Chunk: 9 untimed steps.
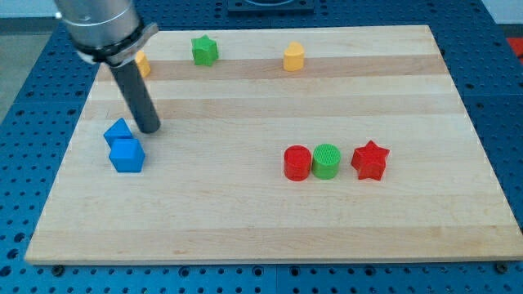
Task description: Slide the yellow heart towards the center left
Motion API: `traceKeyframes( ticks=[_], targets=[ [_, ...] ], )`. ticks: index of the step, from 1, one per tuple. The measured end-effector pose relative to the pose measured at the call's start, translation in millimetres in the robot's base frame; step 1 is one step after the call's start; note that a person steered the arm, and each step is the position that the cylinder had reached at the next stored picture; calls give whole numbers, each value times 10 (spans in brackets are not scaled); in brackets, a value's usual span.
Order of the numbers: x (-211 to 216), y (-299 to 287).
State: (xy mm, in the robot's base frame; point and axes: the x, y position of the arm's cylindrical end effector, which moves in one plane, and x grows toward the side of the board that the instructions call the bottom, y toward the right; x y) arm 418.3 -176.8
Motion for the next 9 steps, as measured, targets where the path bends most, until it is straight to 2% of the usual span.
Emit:
traceKeyframes(
  ticks=[1, 3, 5, 7, 8, 9],
  targets=[
    [-266, 373],
    [-348, 1407],
    [-667, 2345],
    [-1326, 2734],
    [-1659, 2710],
    [-1716, 2523]
  ],
)
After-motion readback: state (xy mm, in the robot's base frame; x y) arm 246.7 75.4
